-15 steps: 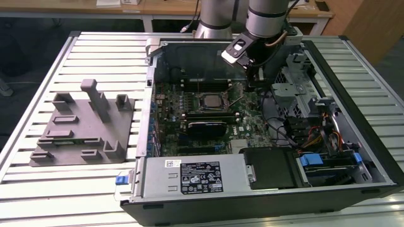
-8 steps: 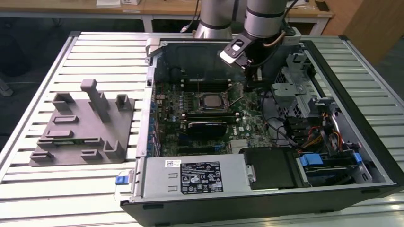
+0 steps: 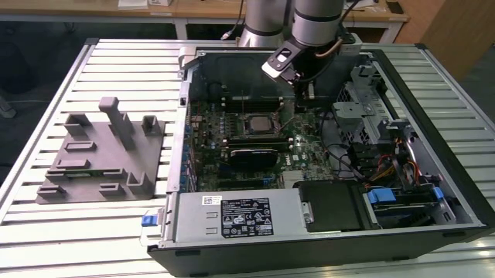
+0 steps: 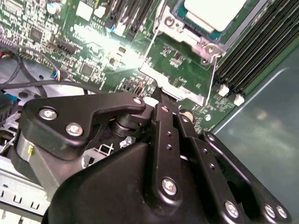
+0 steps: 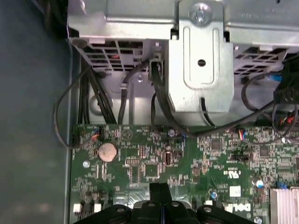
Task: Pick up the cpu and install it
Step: 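Close the cpu cover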
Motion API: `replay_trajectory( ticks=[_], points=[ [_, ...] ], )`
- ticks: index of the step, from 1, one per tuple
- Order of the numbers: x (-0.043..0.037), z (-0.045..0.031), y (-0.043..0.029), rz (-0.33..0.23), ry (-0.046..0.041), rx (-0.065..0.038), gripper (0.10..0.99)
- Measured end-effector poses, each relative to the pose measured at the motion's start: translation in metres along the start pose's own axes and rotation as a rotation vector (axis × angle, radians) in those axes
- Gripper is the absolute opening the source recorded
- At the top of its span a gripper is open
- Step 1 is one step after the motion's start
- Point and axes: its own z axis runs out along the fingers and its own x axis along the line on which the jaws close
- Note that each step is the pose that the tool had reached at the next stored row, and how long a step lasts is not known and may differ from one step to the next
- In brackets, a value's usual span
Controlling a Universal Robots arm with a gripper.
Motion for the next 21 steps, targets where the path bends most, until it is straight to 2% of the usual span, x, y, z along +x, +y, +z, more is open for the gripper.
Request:
replay_trajectory(
  ticks=[5, 15, 21],
  points=[
    [-0.0001, -0.0007, -0.0116, 0.000, 0.0000, 0.000, 0.106],
    [-0.0001, -0.0025, -0.0419, 0.000, 0.0007, 0.000, 0.106],
    [-0.0002, -0.0025, -0.0519, 0.000, 0.0010, 0.000, 0.106]
  ],
)
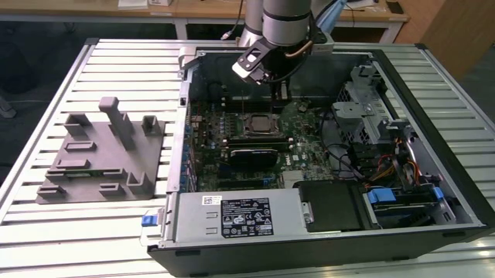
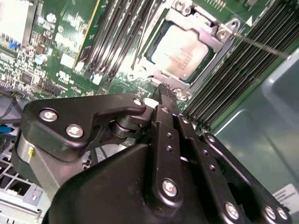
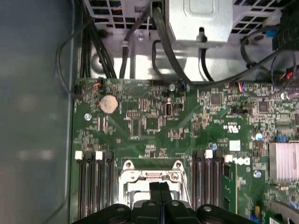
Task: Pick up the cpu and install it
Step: 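Close the cpu cover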
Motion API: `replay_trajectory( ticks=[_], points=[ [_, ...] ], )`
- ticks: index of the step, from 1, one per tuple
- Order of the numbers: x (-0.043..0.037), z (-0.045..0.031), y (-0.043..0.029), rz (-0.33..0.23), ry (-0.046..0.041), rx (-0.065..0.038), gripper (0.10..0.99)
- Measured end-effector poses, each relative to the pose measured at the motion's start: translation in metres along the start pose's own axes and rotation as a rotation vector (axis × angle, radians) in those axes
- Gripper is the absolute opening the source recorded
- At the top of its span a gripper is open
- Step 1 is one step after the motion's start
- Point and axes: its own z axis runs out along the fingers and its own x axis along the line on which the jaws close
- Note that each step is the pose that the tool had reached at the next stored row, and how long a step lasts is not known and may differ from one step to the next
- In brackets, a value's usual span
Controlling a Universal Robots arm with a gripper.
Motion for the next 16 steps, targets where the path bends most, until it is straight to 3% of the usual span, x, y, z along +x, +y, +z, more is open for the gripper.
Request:
replay_trajectory(
  ticks=[6, 16],
  points=[
    [0.0001, 0.0030, -0.0104, 0.000, -0.0002, 0.000, 0.106],
    [-0.0003, 0.0070, -0.0160, 0.000, -0.0002, 0.002, 0.106]
  ],
)
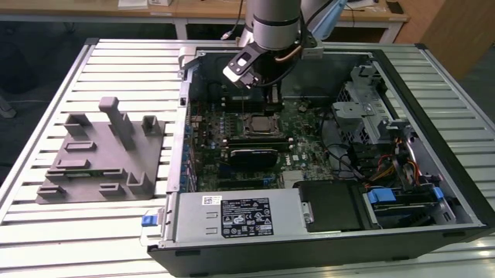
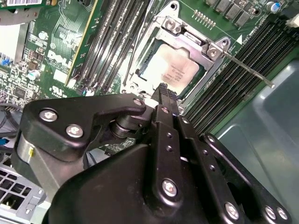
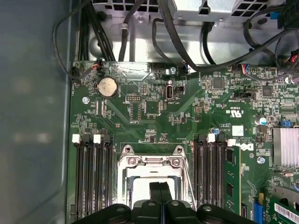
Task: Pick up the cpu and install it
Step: 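Close the cpu cover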
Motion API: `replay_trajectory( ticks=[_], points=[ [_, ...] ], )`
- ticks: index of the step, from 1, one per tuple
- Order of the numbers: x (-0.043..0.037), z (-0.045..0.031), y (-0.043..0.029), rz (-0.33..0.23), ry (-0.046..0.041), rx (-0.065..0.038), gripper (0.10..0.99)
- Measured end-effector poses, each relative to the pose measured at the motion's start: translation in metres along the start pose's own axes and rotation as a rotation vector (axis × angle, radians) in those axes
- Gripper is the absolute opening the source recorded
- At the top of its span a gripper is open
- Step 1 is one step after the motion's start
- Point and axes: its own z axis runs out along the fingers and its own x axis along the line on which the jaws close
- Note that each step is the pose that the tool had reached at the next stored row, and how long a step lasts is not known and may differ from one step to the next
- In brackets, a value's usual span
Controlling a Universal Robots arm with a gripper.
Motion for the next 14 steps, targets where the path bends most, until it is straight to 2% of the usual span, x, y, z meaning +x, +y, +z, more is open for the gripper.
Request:
replay_trajectory(
  ticks=[14],
  points=[
    [-0.0001, 0.0013, -0.0121, 0.000, 0.0000, 0.000, 0.106]
  ],
)
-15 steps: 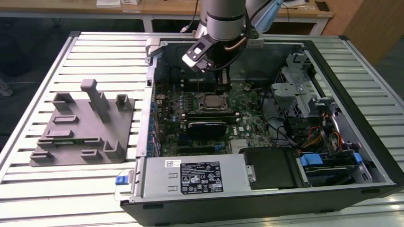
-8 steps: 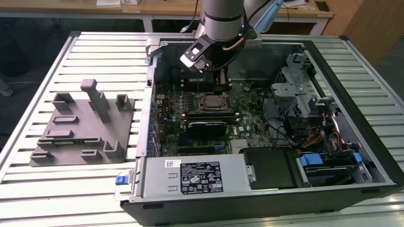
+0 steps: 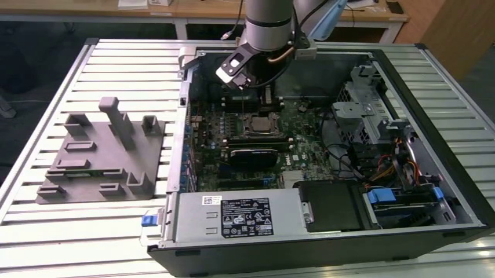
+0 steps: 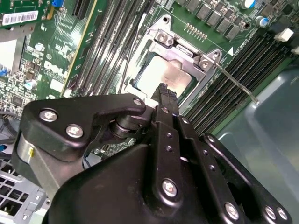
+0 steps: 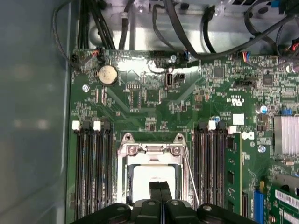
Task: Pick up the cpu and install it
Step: 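Close the cpu cover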
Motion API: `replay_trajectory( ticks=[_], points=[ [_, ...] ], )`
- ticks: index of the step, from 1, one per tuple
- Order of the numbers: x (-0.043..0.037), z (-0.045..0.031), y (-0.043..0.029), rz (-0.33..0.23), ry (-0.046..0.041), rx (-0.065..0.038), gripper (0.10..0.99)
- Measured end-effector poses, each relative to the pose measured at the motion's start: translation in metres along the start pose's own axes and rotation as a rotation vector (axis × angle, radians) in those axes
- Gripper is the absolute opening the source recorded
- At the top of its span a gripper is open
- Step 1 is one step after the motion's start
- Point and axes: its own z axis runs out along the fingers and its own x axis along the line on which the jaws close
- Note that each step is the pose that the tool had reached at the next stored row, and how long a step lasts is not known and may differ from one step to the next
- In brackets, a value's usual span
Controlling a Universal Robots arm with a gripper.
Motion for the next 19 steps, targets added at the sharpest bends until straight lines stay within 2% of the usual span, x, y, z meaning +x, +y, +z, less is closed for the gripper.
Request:
replay_trajectory(
  ticks=[8, 19],
  points=[
    [0.0000, 0.0006, -0.0001, -0.011, 0.0007, -0.001, 0.106],
    [0.0000, 0.0012, -0.0001, -0.189, 0.0069, -0.009, 0.106]
  ],
)
